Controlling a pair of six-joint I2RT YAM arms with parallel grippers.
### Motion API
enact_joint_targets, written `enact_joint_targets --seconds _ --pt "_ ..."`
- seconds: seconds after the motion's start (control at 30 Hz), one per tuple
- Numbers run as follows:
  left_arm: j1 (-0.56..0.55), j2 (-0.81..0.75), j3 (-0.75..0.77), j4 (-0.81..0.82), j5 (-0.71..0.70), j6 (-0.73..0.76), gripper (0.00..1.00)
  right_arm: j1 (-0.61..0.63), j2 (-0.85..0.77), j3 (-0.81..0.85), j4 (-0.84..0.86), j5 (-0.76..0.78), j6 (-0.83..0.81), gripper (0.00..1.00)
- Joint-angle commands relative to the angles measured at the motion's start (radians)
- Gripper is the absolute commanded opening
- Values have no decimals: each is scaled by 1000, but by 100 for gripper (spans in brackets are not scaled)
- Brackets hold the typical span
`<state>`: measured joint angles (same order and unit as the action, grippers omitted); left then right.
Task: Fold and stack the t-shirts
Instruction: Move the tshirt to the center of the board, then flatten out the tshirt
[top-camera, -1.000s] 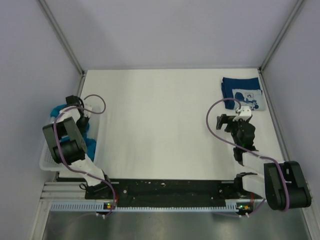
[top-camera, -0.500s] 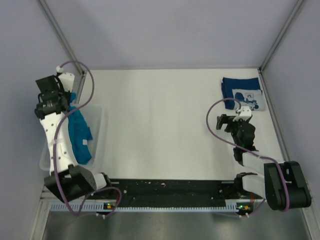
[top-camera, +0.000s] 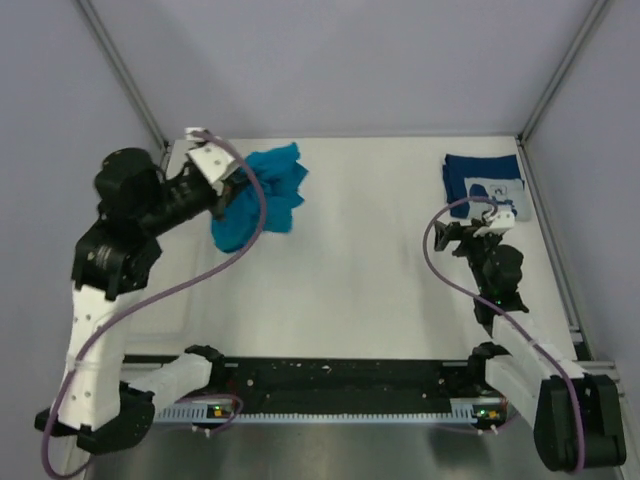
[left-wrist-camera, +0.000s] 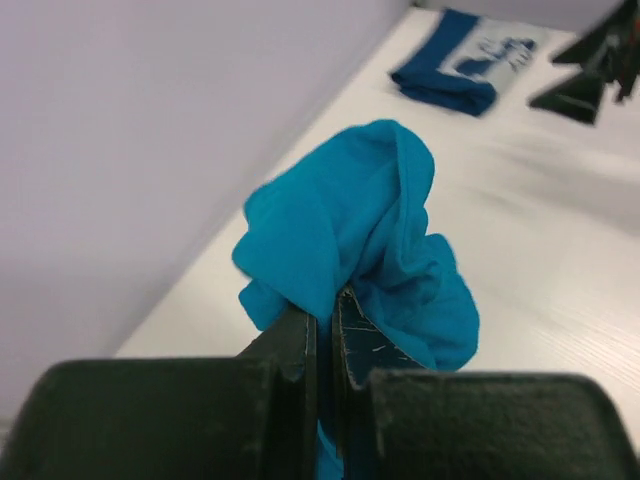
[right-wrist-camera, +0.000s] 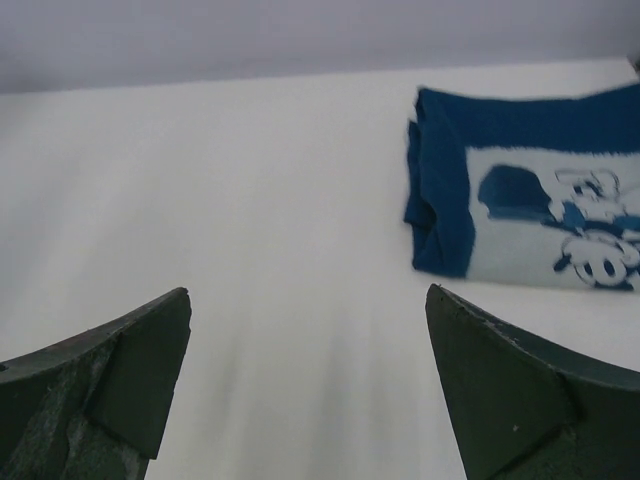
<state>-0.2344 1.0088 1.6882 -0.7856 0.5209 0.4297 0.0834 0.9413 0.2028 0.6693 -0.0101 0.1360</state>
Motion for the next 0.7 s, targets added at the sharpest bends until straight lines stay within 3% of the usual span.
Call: enact_joint_targets --seconds 0.0,0.13,0.17,0.3,0.37,0.43,0.53,0.67 --pt "-210 186 -129 34 -119 -60 0 15 -134 176 -112 -325 57 98" --pt "-319 379 -171 101 -95 -85 0 16 -133 323 -258 -562 134 93" --pt "-338 449 -154 95 -91 -74 5 16 -128 345 -290 -589 160 90" --pt "-332 700 11 28 -270 -75 59 51 -99 431 -488 -597 169 81" --pt "-281 773 92 11 -320 -92 68 129 -79 466 -609 -579 120 79" --pt "-206 783 105 26 -248 -124 79 229 -56 480 -713 -522 67 78" --pt "-97 731 61 51 -104 -152 80 401 -6 459 -748 -404 2 77" --pt "6 616 -74 85 -111 -128 81 671 129 451 -734 -276 -129 75"
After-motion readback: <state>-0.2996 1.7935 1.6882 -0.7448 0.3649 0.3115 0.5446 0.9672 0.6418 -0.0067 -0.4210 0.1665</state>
